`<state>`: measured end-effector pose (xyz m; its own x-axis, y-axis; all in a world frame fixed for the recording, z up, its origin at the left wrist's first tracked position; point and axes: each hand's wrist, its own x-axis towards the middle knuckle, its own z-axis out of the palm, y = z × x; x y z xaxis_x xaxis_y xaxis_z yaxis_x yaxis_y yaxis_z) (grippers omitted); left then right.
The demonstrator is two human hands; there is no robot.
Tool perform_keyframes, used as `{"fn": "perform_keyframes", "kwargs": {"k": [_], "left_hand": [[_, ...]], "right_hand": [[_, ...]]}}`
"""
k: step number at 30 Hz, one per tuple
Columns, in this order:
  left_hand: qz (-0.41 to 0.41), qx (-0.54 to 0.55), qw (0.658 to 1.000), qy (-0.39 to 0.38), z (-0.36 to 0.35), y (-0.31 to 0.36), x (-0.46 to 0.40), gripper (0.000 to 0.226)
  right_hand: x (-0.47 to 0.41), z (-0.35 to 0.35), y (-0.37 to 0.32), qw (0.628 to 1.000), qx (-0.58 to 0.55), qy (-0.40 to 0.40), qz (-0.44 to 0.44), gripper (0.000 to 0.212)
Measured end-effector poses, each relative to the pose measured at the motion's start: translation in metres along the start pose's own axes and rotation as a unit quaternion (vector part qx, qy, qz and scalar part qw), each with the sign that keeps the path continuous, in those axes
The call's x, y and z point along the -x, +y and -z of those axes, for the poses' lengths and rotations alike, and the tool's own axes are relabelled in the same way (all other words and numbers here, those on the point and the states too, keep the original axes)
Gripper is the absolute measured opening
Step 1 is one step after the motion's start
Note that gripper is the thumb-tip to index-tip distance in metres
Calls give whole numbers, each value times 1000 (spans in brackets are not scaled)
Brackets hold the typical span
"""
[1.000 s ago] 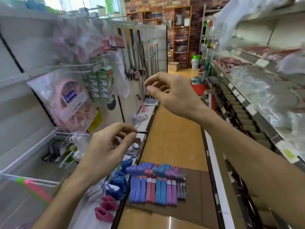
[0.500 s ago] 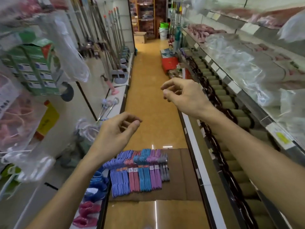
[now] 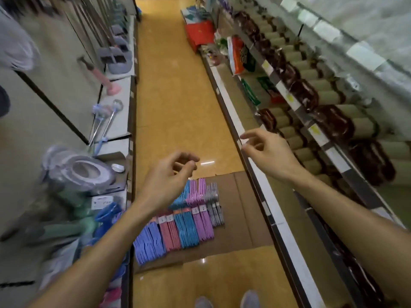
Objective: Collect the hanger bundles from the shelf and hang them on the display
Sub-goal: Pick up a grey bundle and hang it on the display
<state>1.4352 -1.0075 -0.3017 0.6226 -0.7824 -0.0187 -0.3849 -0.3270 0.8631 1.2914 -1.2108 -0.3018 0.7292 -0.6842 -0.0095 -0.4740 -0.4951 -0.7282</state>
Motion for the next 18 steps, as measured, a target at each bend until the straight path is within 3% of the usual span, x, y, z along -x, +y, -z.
{"fn": "perform_keyframes", "kwargs": {"k": [10,18], "left_hand": [[52,-15,998,-43,-131,-211,-73,16],[54,-80,993,-64,-235,-383,-109,14]], "right_hand": [[-52,-154,195,997,19,-15,-76,28],[-76,-297,340,990,6,-75,-123,29]]}}
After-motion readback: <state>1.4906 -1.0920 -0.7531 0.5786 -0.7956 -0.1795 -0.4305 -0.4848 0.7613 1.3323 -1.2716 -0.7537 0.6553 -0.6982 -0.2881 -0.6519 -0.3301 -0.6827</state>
